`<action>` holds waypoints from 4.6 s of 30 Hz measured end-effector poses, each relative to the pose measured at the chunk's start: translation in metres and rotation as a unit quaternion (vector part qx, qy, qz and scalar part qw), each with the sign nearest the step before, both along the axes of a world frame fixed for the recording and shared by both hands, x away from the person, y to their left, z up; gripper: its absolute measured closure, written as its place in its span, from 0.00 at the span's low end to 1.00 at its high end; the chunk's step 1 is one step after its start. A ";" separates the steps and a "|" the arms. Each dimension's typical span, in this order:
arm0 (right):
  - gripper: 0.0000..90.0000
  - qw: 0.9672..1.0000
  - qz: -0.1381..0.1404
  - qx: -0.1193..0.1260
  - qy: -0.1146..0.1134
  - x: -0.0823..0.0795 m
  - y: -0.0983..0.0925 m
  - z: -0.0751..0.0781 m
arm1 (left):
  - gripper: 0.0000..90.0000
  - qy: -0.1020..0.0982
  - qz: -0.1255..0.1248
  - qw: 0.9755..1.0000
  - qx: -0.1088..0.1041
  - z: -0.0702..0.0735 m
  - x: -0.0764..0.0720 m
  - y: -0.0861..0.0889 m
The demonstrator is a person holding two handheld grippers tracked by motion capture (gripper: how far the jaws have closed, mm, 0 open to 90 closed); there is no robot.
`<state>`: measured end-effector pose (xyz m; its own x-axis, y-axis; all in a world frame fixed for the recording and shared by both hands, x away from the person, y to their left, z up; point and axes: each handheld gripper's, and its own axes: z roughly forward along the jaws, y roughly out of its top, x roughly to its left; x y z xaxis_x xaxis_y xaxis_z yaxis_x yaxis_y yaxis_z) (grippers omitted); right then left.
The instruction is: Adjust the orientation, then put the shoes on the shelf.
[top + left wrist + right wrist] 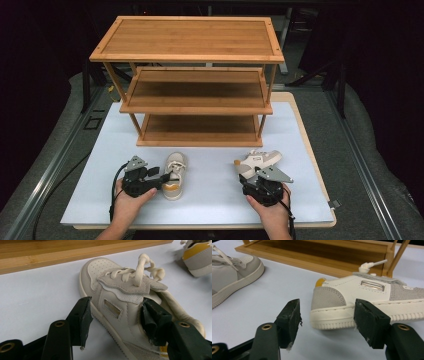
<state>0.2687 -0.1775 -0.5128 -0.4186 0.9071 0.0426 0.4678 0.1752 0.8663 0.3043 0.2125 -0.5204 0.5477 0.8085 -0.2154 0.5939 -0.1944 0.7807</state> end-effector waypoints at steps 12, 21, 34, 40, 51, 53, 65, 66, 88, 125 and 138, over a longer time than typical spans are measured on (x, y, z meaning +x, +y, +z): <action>0.43 0.997 -0.030 0.038 0.061 -0.016 -0.015 -0.005 | 0.49 0.006 0.003 1.000 -0.016 0.001 -0.001 0.001; 0.44 0.991 -0.070 0.068 0.095 -0.021 -0.025 -0.009 | 0.49 0.004 -0.007 1.000 -0.007 0.000 -0.001 -0.005; 0.36 0.989 -0.135 0.052 0.031 -0.013 -0.027 -0.002 | 0.49 0.003 -0.007 1.000 -0.005 -0.001 0.000 -0.005; 0.39 0.988 -0.145 0.043 0.029 -0.013 -0.032 -0.004 | 0.49 0.005 -0.006 1.000 -0.006 -0.002 0.001 -0.006; 0.48 0.983 -0.159 0.068 0.056 -0.020 -0.054 -0.002 | 0.49 0.005 -0.005 1.000 -0.005 -0.002 0.000 -0.005; 0.49 0.982 -0.155 0.080 0.070 -0.016 -0.052 -0.008 | 0.49 0.006 -0.006 1.000 -0.006 -0.002 0.000 -0.005; 0.60 0.979 -0.129 0.126 0.094 -0.007 -0.050 -0.010 | 0.61 0.015 -0.006 1.000 -0.019 -0.003 0.001 -0.005; 0.60 0.979 -0.129 0.131 0.088 -0.006 -0.047 -0.011 | 0.61 0.016 -0.004 1.000 -0.023 -0.003 0.001 -0.005; 0.60 0.985 0.083 0.103 0.110 0.034 0.053 -0.010 | 0.65 0.027 0.025 0.997 -0.063 -0.005 -0.009 -0.005; 0.61 0.986 0.102 0.081 0.105 0.038 0.078 -0.011 | 0.66 0.042 0.008 0.995 -0.088 -0.007 -0.004 -0.039; 0.57 0.992 0.069 0.066 0.084 0.023 0.071 -0.006 | 0.55 0.043 0.012 0.997 -0.065 -0.005 -0.005 -0.047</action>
